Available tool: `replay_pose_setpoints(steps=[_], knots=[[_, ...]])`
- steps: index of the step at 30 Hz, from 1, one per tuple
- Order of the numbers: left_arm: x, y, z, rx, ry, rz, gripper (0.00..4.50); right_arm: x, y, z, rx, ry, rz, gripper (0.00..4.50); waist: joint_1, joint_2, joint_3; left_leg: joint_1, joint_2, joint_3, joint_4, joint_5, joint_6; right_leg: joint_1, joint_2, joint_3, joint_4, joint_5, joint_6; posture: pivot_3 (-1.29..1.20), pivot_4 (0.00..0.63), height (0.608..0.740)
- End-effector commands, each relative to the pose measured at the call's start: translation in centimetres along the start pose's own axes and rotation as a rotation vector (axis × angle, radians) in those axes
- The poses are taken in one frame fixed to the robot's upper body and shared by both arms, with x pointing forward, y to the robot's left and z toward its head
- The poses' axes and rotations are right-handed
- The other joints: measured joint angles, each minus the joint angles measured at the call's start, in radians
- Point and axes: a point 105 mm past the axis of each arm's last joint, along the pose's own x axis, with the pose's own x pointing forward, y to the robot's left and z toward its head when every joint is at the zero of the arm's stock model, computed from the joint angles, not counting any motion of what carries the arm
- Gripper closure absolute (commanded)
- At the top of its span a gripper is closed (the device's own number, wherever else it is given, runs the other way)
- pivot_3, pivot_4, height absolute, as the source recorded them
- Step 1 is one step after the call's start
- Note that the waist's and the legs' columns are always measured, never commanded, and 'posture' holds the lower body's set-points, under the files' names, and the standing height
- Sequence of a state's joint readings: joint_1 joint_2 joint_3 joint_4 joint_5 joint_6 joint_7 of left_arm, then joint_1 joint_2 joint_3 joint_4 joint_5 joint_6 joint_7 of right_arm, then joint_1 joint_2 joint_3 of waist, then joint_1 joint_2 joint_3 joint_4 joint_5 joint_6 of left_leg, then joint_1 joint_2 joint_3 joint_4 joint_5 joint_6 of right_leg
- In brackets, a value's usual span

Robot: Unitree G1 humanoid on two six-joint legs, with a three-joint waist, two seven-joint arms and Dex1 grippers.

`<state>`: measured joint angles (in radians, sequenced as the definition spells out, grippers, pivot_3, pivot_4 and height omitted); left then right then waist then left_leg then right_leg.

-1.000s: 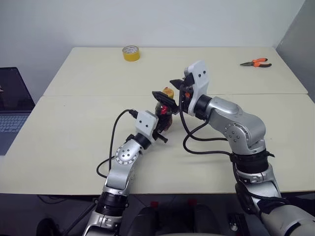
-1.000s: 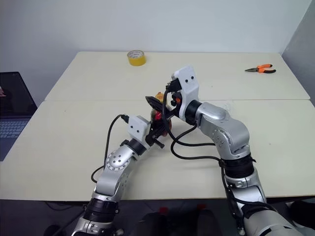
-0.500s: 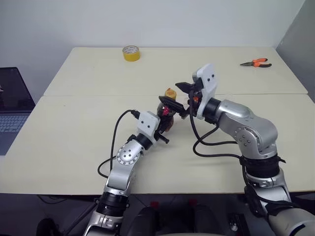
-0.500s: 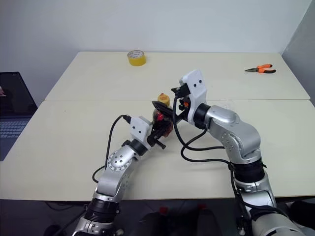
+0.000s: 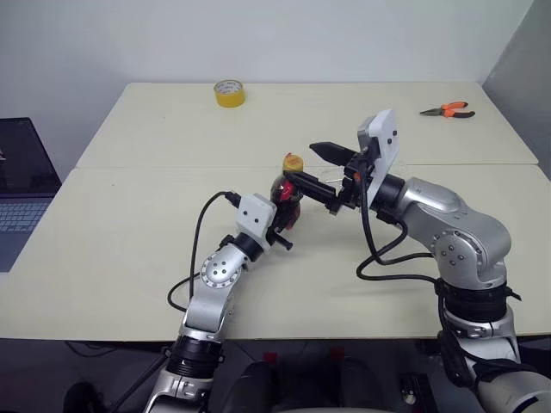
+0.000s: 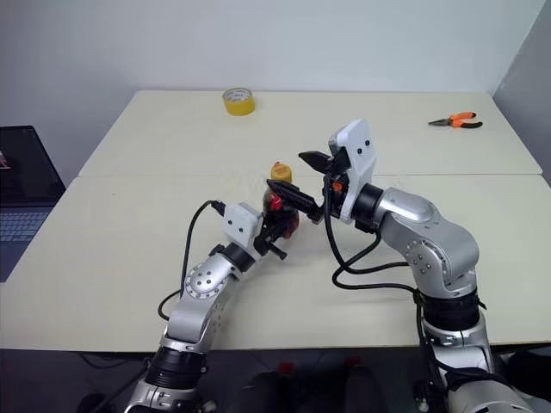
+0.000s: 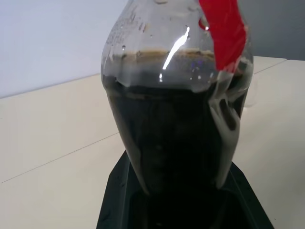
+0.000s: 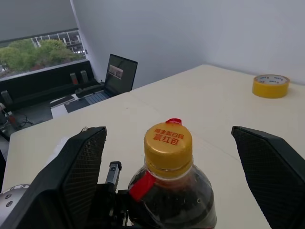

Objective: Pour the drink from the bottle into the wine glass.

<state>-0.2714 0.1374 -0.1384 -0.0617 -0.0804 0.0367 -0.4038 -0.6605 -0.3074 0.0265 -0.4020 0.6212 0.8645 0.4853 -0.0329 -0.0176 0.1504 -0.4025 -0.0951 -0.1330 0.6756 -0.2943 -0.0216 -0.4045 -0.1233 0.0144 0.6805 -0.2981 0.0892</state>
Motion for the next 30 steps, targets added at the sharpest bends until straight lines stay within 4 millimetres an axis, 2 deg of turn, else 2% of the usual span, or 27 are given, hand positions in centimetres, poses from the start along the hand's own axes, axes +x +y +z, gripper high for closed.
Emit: replay_pose_setpoints(steps=[1, 3, 10, 19, 24, 30], knots=[[0.1, 0.2, 1.5, 0.02, -0.067, 0.01, 3.81, 1.0, 1.0, 1.5, -0.037, -0.042, 0.024, 0.0, 0.0, 0.0, 0.0, 0.0, 0.0, 0.0, 0.0, 0.0, 0.0, 0.0, 0.0, 0.0, 0.0, 0.0, 0.0, 0.0, 0.15, 0.74], [0.1, 0.2, 1.6, 0.02, -0.067, 0.011, 3.81, 1.8, 0.1, 1.6, -0.041, -0.032, -0.038, 0.0, 0.0, 0.0, 0.0, 0.0, 0.0, 0.0, 0.0, 0.0, 0.0, 0.0, 0.0, 0.0, 0.0, 0.0, 0.0, 0.0, 0.15, 0.74], [0.1, 0.3, 1.5, 0.022, -0.067, 0.014, 3.81, 3.0, -1.0, 1.4, -0.056, -0.003, -0.112, 0.0, 0.001, 0.0, 0.0, 0.0, 0.0, 0.0, 0.0, 0.0, 0.0, 0.0, 0.0, 0.0, 0.0, 0.0, 0.0, 0.0, 0.15, 0.74], [0.2, 0.2, 1.6, 0.019, -0.071, 0.016, 3.81, 4.3, -1.1, 1.4, -0.051, 0.014, -0.134, 0.0, -0.002, 0.0, 0.0, 0.0, 0.0, 0.0, 0.0, 0.0, 0.0, 0.0, 0.0, 0.0, 0.0, 0.0, 0.0, 0.0, 0.15, 0.74], [0.2, 0.1, 1.6, 0.02, -0.072, 0.017, 3.81, 4.3, -1.9, 1.4, -0.048, 0.022, -0.179, 0.0, -0.002, 0.0, 0.0, 0.0, 0.0, 0.0, 0.0, 0.0, 0.0, 0.0, 0.0, 0.0, 0.0, 0.0, 0.0, 0.0, 0.15, 0.74], [0.1, 0.2, 1.6, 0.021, -0.075, 0.022, 3.81, 3.4, -2.9, 1.0, -0.046, 0.037, -0.216, 0.0, -0.002, 0.0, 0.0, 0.0, 0.0, 0.0, 0.0, 0.0, 0.0, 0.0, 0.0, 0.0, 0.0, 0.0, 0.0, 0.0, 0.15, 0.74]])
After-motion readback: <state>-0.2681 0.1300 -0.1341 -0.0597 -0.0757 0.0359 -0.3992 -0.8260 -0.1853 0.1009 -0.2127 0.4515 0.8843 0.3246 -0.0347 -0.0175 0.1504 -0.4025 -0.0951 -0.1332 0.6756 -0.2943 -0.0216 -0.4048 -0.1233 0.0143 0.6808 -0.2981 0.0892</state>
